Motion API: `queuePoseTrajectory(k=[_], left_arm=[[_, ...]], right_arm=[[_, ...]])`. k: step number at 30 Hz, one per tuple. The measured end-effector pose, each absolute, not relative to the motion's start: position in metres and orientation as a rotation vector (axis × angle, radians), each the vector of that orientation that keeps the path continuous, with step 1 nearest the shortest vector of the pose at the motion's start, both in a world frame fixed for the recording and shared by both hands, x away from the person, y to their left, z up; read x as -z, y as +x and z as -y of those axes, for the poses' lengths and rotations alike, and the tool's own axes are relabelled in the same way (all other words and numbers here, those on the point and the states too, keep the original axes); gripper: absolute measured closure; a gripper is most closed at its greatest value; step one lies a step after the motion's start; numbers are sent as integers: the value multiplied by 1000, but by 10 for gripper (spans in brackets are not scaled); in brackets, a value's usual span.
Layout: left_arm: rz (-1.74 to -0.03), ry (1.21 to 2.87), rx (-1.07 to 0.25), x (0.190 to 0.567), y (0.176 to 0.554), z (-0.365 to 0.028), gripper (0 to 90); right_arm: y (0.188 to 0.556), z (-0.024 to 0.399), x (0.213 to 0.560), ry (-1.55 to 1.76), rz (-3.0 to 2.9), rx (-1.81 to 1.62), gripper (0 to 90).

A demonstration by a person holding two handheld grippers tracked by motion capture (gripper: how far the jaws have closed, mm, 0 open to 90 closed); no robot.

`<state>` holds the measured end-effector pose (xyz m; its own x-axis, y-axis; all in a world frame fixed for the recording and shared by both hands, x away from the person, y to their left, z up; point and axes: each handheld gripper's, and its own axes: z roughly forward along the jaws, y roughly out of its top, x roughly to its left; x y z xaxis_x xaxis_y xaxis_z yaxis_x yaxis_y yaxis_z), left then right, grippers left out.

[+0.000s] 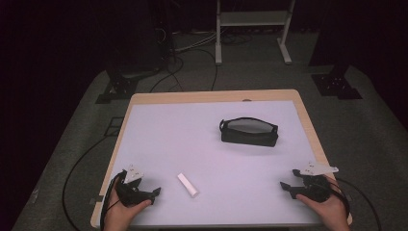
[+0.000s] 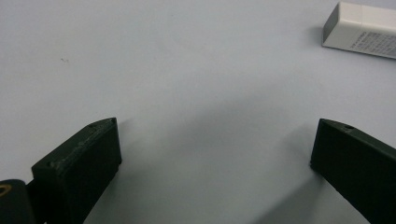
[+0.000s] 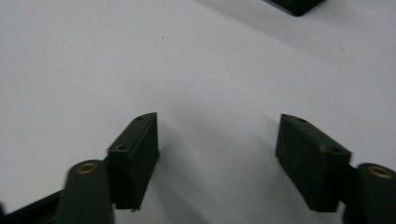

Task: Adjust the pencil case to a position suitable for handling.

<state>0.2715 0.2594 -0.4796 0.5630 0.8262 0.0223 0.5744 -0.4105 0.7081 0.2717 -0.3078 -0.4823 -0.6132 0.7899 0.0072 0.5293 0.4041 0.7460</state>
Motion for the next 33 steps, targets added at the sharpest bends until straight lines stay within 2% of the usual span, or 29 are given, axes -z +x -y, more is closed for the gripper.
queuePoseTrajectory(k=[5,33], left_arm=[[-1118,2139,-488,479,272,-259,9],[-1117,2138,-490,479,272,-259,9]], right_arm=[[272,309,482,1139,-2310,-1061,395],[305,302,442,1011,-2295,-1214,430]])
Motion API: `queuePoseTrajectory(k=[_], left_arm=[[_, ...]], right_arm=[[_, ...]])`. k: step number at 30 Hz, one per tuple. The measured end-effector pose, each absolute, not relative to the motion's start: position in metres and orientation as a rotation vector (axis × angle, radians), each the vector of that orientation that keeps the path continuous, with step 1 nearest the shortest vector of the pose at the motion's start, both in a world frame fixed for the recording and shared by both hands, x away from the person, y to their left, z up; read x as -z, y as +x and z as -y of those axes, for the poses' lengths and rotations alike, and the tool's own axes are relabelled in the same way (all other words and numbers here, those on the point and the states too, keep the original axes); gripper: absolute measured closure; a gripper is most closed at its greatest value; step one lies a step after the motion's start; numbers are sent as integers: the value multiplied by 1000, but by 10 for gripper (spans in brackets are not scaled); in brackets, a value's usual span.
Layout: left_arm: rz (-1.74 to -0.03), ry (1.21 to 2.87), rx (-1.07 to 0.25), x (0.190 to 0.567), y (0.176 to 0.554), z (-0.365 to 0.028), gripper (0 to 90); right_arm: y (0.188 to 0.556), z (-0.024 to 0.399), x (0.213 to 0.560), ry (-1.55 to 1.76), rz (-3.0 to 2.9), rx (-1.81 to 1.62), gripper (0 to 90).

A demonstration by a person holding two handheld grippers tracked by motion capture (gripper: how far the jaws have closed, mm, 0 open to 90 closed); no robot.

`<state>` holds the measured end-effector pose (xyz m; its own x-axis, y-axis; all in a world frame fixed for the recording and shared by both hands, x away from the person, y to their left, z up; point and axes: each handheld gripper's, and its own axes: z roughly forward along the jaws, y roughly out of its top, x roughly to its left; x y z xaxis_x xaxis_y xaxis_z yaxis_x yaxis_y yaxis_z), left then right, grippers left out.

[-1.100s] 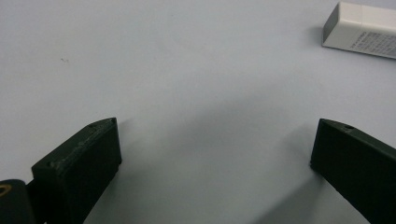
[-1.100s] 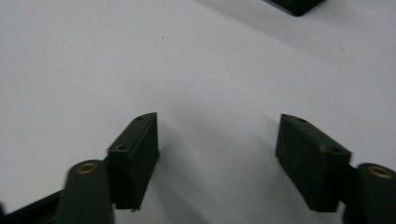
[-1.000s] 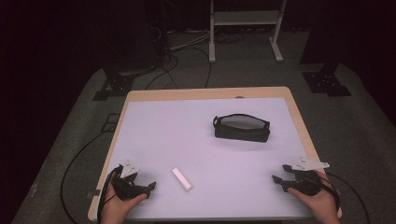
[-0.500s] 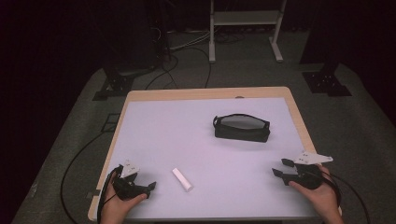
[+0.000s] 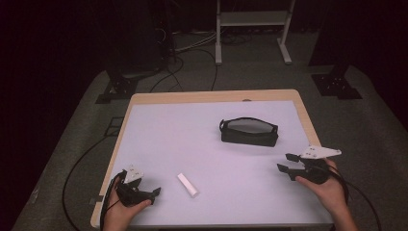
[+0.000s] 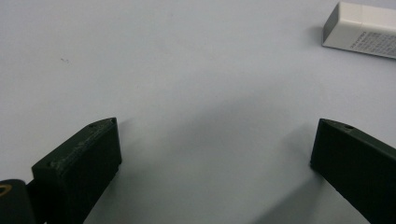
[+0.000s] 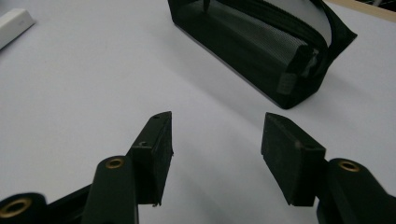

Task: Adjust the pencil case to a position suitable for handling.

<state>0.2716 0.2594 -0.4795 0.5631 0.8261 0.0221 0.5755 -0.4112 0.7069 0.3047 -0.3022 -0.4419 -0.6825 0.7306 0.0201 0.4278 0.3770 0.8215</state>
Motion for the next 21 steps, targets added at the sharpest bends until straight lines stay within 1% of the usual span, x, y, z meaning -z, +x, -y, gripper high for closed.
queuePoseTrajectory(k=[8,21], left_arm=[[-1118,2137,-489,480,272,-260,9],[-1118,2136,-488,480,272,-260,9]], right_arm=[[322,292,433,972,-2312,-1238,441],[337,278,424,936,-2334,-1257,435]])
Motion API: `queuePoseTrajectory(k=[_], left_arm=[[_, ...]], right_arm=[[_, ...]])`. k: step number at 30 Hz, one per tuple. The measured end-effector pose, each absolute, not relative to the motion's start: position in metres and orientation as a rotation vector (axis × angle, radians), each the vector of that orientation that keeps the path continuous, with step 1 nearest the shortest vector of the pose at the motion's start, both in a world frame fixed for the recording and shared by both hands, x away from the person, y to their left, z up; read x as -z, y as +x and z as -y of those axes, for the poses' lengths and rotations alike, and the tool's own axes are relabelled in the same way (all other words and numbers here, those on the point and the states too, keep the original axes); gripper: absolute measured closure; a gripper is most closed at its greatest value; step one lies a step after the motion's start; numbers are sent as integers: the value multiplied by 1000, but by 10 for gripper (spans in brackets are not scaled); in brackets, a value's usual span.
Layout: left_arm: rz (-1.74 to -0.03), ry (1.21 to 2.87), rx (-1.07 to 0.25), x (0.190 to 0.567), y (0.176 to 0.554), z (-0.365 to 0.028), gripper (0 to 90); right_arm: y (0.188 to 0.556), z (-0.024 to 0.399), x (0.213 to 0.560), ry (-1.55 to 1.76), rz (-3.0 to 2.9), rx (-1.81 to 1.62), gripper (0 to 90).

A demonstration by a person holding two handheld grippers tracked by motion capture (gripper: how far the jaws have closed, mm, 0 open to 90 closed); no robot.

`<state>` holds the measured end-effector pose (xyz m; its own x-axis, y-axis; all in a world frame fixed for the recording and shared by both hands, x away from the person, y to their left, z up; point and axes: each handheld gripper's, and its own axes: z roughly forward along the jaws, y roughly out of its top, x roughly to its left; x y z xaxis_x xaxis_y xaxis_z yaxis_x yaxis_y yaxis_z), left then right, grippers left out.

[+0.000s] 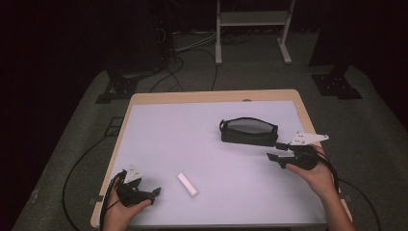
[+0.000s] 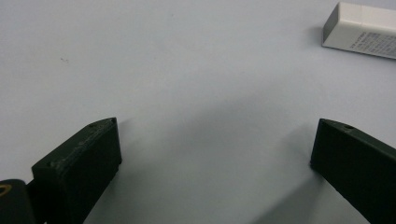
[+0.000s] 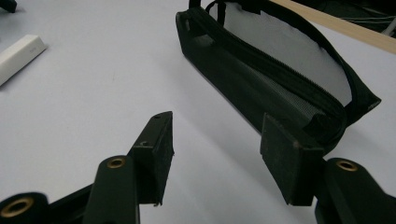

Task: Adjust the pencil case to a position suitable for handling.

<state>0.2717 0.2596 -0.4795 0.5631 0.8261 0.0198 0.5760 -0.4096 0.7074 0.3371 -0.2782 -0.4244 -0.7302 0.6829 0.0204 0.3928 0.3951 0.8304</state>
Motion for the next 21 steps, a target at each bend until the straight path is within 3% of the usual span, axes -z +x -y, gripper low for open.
queuePoseTrajectory(k=[21], left_arm=[[-1119,2137,-486,479,272,-260,9]], right_arm=[[369,259,404,887,-2342,-1283,426]])
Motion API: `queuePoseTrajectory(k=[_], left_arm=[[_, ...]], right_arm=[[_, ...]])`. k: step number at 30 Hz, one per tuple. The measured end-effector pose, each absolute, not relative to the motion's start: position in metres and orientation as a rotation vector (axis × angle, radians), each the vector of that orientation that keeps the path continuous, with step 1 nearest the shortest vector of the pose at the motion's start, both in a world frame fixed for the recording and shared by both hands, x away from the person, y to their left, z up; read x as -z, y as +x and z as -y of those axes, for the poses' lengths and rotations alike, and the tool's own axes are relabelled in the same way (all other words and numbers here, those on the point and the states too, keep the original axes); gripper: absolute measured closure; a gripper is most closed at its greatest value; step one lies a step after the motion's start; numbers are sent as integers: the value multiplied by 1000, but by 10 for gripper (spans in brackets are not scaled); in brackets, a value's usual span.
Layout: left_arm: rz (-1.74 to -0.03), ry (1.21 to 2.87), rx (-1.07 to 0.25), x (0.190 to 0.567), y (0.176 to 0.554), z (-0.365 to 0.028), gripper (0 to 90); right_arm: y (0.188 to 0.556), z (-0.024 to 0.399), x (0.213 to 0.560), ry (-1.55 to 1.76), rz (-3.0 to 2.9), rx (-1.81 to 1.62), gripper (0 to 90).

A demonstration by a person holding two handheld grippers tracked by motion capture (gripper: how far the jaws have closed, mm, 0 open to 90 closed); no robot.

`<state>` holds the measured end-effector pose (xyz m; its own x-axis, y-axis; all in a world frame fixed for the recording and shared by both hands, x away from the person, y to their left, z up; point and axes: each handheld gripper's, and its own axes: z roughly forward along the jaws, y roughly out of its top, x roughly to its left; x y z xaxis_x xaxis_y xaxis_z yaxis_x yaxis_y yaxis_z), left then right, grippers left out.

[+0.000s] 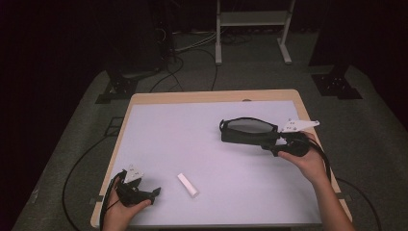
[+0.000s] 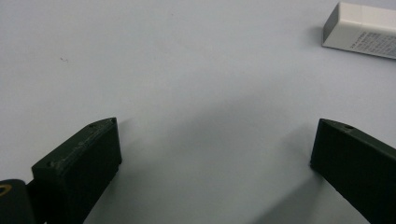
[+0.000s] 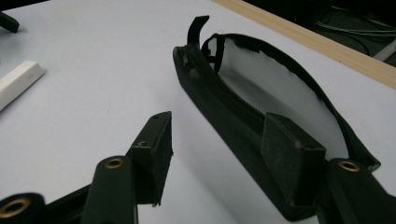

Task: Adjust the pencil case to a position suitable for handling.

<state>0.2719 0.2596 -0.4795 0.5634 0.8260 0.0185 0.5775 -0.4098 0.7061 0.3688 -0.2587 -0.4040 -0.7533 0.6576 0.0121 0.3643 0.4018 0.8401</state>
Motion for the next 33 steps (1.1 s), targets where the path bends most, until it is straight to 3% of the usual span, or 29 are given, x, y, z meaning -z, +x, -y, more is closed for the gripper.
queuePoseTrajectory(k=[20,33], left_arm=[[-1116,2139,-489,479,272,-260,9],[-1118,2133,-488,480,272,-260,9]], right_arm=[[406,237,393,827,-2399,-1285,417],[424,224,403,775,-2459,-1275,474]])
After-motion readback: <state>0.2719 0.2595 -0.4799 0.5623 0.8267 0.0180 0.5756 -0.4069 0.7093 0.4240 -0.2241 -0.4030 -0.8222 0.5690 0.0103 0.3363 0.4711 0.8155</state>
